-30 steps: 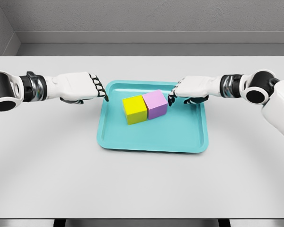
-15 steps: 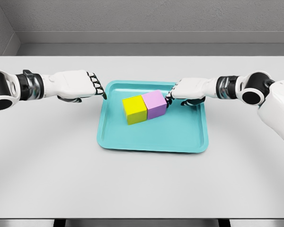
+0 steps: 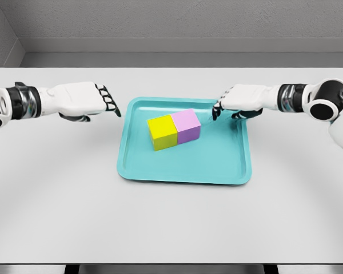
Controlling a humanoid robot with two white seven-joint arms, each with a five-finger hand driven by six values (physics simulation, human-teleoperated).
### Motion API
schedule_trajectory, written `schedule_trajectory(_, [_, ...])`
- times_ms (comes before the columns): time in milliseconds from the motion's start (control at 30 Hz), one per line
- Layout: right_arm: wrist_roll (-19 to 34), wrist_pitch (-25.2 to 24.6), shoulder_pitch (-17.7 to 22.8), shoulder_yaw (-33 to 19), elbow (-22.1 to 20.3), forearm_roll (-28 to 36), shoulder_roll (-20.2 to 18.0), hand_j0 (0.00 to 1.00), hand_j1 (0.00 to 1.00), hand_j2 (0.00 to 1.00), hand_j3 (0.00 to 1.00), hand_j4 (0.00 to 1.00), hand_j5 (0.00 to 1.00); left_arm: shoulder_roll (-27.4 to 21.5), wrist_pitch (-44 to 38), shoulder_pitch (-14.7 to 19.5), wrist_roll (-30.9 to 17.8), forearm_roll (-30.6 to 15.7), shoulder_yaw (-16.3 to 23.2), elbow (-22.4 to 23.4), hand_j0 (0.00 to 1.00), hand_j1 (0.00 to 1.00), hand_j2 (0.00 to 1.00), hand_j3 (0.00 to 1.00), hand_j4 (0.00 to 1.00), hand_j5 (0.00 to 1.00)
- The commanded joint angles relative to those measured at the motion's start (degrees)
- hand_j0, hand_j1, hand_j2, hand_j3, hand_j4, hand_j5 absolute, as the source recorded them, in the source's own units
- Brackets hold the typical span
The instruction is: Push two cubes
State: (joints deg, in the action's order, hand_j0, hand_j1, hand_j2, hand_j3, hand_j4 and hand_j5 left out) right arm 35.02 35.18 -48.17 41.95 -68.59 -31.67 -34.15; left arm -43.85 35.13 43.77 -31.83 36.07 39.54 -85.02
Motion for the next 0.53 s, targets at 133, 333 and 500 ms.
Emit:
schedule_trajectory(133, [0.0, -0.2, 5.0, -15.2, -7.6, 4.3, -11.4, 0.65, 0.65, 0.65, 0.65, 0.65, 0.65, -4.6, -0.1, -0.2, 0.3, -7.4, -1.2, 5.0, 0.92, 0.92, 0.92, 0.92, 0.92, 0.92])
schedule_trajectory(333, [0.0, -0.2, 12.9, -24.0, -3.7, 9.6, -15.2, 0.99, 0.99, 0.99, 0.99, 0.99, 0.99, -6.1, -0.1, -0.3, 0.3, -10.6, -1.7, 10.2, 1.00, 1.00, 1.00, 1.00, 1.00, 1.00])
schedule_trajectory(500, [0.0, -0.2, 13.4, -23.6, -3.9, 9.5, -14.9, 0.99, 0.99, 0.99, 0.99, 0.99, 0.99, -7.7, -0.1, -0.4, 0.2, -10.5, -2.1, 11.5, 1.00, 1.00, 1.00, 1.00, 1.00, 1.00])
